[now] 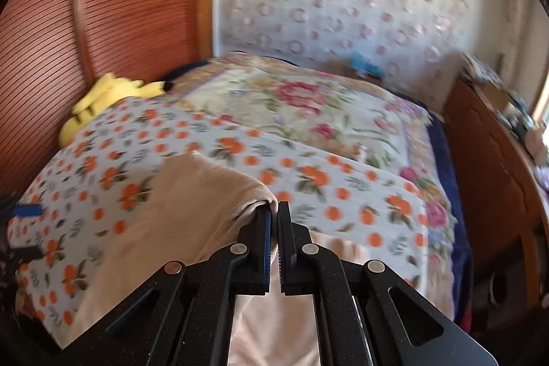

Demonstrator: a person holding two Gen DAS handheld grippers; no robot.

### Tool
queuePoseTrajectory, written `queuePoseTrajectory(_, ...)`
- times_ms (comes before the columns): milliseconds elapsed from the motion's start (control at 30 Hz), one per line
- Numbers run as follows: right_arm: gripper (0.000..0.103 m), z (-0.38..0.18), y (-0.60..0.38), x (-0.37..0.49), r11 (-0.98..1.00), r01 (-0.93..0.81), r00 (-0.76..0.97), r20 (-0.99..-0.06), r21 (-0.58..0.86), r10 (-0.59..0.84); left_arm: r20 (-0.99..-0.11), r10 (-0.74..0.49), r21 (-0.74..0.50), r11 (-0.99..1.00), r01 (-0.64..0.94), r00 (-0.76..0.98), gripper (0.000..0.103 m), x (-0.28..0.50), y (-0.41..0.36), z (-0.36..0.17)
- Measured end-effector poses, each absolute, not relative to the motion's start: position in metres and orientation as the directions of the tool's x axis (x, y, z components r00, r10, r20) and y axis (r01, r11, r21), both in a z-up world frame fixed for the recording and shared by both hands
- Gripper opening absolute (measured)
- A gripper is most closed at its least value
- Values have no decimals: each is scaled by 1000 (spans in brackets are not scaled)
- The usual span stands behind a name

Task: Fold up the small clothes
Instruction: 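Grasp the bunched shirt with the right gripper and lift it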

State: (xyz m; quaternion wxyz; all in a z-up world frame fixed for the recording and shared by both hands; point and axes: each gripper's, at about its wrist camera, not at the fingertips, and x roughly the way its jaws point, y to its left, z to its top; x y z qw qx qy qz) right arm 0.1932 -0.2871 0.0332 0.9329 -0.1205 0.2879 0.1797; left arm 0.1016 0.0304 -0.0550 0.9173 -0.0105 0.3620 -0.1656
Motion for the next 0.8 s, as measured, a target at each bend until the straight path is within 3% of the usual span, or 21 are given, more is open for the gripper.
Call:
queuePoseTrajectory(100,4,25,-305,218,937,-324,773,-606,-128,185,-660,-322,-133,939,316,679,72,100,21,-53)
queuePoseTrajectory(267,31,9,-308,243,963,-213,768,-638,-165,60,-666,-336,-126,931,343,666,72,101,6,-55)
queuePoseTrajectory(400,35,3,-298,214,958,-262,777,-615,-118,136,-680,-335,-119,928,352,652,72,103,-3,-62)
queuePoseTrajectory(533,35,-11,-280,183,903,-429,685,-650,4,328,-693,-336,-132,929,346,637,72,106,-6,-70)
queuePoseTrajectory(633,38,-25,-267,187,908,-419,650,-688,28,321,-698,-337,-136,929,345,632,71,107,-8,-73)
queuePoseTrajectory(700,49,-32,-266,204,920,-388,638,-705,55,311,-698,-339,-132,927,351,631,72,106,-10,-73)
queuePoseTrajectory(800,51,-41,-270,240,938,-320,624,-717,129,311,-696,-339,-129,926,354,633,72,105,-10,-72)
